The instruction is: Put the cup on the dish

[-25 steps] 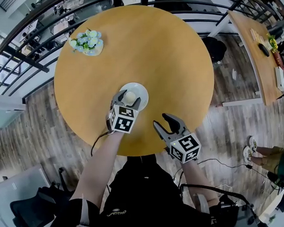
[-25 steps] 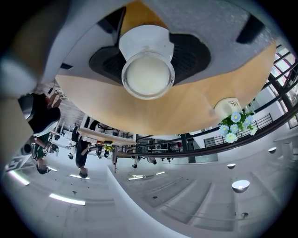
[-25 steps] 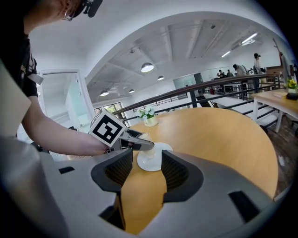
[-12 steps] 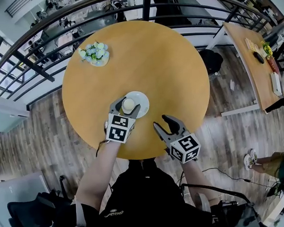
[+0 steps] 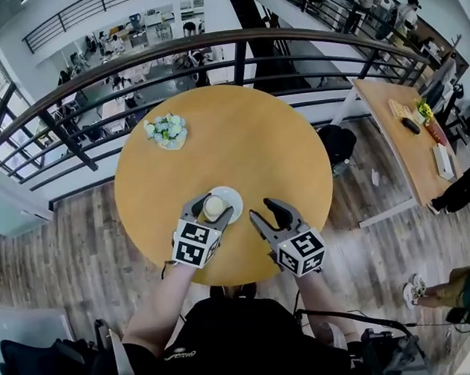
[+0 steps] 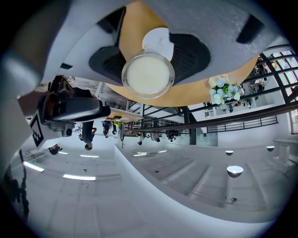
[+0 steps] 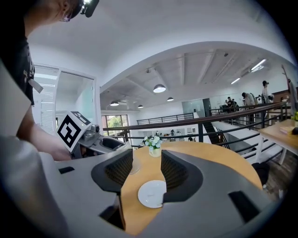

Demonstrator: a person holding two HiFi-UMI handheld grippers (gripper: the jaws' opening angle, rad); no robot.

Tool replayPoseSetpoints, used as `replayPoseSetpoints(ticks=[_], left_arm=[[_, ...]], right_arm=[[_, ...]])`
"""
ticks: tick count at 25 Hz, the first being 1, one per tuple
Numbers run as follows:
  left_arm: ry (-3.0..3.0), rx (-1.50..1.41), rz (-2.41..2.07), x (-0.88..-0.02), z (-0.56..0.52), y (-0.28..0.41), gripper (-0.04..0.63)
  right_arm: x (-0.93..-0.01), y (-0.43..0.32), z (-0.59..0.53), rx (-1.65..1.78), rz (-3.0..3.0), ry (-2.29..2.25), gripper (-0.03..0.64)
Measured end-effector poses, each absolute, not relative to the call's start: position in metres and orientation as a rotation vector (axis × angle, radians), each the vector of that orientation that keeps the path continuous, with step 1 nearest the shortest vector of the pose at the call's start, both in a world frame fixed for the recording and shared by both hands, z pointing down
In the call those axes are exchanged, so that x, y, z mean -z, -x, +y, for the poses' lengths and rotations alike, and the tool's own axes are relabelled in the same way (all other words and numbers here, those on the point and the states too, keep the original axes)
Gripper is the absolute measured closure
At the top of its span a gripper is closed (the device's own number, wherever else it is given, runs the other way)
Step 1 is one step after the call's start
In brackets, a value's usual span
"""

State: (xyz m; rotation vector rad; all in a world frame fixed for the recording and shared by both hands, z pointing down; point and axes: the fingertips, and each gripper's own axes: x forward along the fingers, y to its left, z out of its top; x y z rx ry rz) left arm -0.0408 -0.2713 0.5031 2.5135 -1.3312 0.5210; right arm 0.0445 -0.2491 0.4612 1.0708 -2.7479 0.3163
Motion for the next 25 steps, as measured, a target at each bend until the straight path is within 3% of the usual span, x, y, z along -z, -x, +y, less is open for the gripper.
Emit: replayPoseSetpoints(ticks=[25], left_arm=[[-2.558,-0.499,-1.385,-0.458,-0.246,0.053,0.33]], right_arm=[[-0.436,-0.032,-0.242,-0.184,-2.789,-1.041,0.425]])
